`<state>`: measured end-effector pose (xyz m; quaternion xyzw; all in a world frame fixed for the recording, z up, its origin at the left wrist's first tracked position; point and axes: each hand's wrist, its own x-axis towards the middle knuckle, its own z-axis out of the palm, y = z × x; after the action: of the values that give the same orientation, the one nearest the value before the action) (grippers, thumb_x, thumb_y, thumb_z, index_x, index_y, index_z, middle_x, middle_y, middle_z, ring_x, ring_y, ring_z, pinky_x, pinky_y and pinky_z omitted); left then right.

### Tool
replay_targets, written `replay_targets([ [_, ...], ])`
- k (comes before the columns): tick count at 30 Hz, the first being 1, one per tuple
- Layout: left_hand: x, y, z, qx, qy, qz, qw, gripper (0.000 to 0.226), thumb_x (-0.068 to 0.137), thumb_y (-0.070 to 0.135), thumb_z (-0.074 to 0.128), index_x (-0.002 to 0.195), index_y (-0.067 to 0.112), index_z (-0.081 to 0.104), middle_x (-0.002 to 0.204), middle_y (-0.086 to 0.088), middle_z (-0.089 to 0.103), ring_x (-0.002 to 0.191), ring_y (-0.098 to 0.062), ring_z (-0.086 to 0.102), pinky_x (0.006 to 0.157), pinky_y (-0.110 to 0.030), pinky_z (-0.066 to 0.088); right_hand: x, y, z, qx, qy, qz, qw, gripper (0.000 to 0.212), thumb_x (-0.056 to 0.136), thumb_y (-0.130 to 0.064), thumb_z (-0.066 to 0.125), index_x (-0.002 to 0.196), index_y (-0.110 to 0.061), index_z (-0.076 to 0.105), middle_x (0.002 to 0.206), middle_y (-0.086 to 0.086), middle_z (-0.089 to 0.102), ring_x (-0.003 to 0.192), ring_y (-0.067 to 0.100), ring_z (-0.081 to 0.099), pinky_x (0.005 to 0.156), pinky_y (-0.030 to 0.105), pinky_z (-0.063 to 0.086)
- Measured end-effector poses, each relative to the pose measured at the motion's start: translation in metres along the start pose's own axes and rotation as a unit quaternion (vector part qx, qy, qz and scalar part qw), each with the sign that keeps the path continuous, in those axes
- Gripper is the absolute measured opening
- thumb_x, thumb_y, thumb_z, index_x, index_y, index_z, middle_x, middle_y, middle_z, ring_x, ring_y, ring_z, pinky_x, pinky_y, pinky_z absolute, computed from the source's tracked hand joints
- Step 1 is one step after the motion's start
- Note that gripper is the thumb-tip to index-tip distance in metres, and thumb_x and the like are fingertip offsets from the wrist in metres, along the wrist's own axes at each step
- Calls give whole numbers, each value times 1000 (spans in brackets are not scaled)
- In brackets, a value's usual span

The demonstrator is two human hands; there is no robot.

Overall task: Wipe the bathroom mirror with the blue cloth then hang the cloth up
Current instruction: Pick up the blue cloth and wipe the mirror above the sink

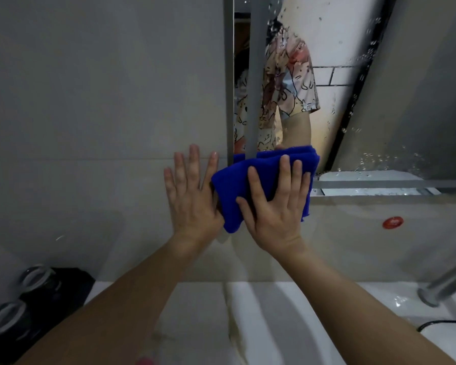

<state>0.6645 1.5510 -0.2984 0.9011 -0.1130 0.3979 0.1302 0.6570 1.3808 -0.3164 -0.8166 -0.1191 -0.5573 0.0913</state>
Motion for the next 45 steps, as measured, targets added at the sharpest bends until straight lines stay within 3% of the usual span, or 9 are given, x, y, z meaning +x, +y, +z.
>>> replay_targets([
  [2, 0, -4, 3, 4, 2, 9, 1000, 93, 93, 57, 52, 162, 27, -2, 168, 0, -14, 154, -30, -20, 124, -58, -5, -3, 1, 6, -9, -19, 2, 1000, 73, 102, -58, 47, 161, -23, 21, 170, 22, -4, 158, 39, -7, 126, 61, 3],
  [5, -1, -10, 6, 12, 20, 22, 999, 95, 93, 49, 62, 162, 27, 0, 169, 1, -9, 155, -29, -17, 125, -59, -1, -2, -1, 15, -28, -15, 5, 999, 85, 100, -65, 42, 165, -27, 2, 169, 16, -22, 157, 38, -15, 125, 61, -1],
  [12, 3, -11, 4, 3, 48, 32, 998, 93, 97, 44, 60, 162, 29, -5, 169, 0, -8, 156, -31, -11, 125, -58, 2, 16, -7, 16, -27, 21, 39, 999, 90, 98, -67, 43, 164, -31, -5, 169, 14, -23, 157, 37, -15, 124, 62, 1],
  [17, 29, -9, -11, 19, 60, 54, 997, 90, 98, 48, 55, 162, 25, -4, 169, -8, 0, 154, -30, -18, 125, -53, -8, 31, -10, 9, -31, 25, 51, 998, 89, 98, -68, 40, 164, -31, -7, 169, 14, -23, 157, 36, -15, 125, 61, 1],
  [20, 47, -2, -22, 25, 78, 63, 995, 82, 99, 49, 53, 161, 18, 10, 168, -13, 7, 153, -31, -12, 125, -53, -8, 47, -11, 3, -30, 26, 64, 997, 88, 99, -68, 38, 164, -31, -9, 167, 26, -5, 157, 38, -14, 125, 60, -1],
  [24, 65, 5, -34, 14, 96, 70, 993, 76, 100, 48, 49, 161, 18, 13, 168, -17, 13, 155, -40, -2, 125, -54, -7, 75, -11, -8, -44, 33, 70, 996, 84, 99, -68, 38, 161, -24, 2, 158, 32, 9, 150, 50, 10, 125, 62, 3],
  [27, 80, 6, -45, 16, 107, 77, 991, 74, 101, 44, 48, 161, 18, 13, 169, -15, 13, 155, -38, -1, 125, -56, -4, 92, -10, -16, -54, 43, 67, 995, 81, 99, -68, 41, 159, -23, 11, 160, 32, 13, 149, 51, 14, 124, 62, 5],
  [32, 123, 5, -78, 31, 144, 70, 987, 68, 104, 37, 44, 162, 19, 12, 169, -14, 10, 156, -41, 4, 125, -59, 1, 128, -8, -32, -57, 52, 66, 995, 78, 99, -67, 41, 161, -23, 21, 162, 35, 20, 152, 49, 12, 124, 62, 6],
  [45, 219, 15, -144, 127, 159, 59, 977, 68, 104, 55, 19, 163, 28, 0, 172, -6, -4, 157, -34, -7, 123, -62, 0, 224, 3, -74, -57, 51, 43, 996, 85, 97, -64, 43, 165, -19, 18, 166, 35, 0, 155, 51, -4, 122, 70, 3],
])
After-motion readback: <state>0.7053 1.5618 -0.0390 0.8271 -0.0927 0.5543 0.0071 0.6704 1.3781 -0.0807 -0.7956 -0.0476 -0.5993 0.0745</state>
